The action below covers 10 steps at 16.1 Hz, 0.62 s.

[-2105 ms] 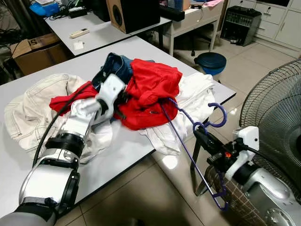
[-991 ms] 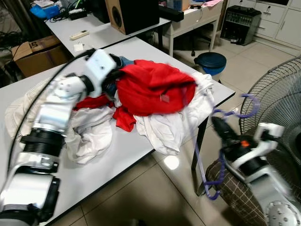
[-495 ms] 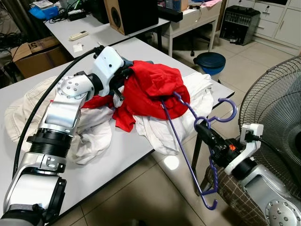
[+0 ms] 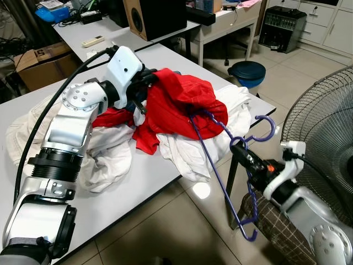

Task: Hang hanger

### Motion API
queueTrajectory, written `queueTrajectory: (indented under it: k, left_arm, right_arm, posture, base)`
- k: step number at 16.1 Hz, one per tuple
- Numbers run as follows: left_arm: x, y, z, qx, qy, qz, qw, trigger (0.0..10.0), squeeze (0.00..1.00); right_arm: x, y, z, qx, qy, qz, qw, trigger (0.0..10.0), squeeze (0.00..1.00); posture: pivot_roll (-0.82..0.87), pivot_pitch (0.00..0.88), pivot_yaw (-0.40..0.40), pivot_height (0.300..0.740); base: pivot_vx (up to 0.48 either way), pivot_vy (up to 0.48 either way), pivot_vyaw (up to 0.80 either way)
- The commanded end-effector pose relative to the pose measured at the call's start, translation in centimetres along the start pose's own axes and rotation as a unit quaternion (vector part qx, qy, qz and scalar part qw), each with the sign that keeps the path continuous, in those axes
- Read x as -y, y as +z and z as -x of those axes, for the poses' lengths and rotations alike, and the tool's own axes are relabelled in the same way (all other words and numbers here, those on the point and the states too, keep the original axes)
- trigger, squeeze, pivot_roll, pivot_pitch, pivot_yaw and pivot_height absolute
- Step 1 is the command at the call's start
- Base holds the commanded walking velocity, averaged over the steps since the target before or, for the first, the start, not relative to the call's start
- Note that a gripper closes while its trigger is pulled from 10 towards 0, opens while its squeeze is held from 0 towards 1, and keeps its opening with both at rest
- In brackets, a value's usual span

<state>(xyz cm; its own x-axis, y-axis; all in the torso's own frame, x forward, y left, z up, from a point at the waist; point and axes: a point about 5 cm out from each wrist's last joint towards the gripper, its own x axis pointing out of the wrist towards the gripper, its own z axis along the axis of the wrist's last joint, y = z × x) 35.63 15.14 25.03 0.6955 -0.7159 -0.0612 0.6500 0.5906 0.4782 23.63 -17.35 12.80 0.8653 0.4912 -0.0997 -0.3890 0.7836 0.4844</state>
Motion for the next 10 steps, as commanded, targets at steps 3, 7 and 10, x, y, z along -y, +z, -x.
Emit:
queueTrajectory:
  k: [3, 7, 10]
  left_arm:
    - [1.6, -0.4, 0.2, -0.023, -0.073, -0.028, 0.997, 0.0, 0.0]
    - [2.1, -3.0, 0.3, -0.095, -0.069, -0.07, 0.991, 0.0, 0.0]
    - [2.9, -4.2, 0.5, -0.115, -0.066, -0.045, 0.99, 0.0, 0.0]
  right_arm:
    - [0.4, 1.1, -1.3, 0.03, 0.003, -0.036, 0.999, 10.0, 0.0]
    - [0.4, 1.9, -2.5, 0.073, 0.008, -0.131, 0.989, 10.0, 0.0]
    - [1.0, 2.5, -4.2, 0.119, -0.01, -0.221, 0.968, 10.0, 0.0]
  posture:
    - [-0.06, 0.0, 0.163, 0.74]
    - [-0.07, 0.0, 0.163, 0.74]
    - [-0.06, 0.0, 0.158, 0.74]
  base:
    - [0.0, 0.0, 0.0]
    - [0.0, 0.0, 0.0]
    - [0.0, 0.0, 0.0]
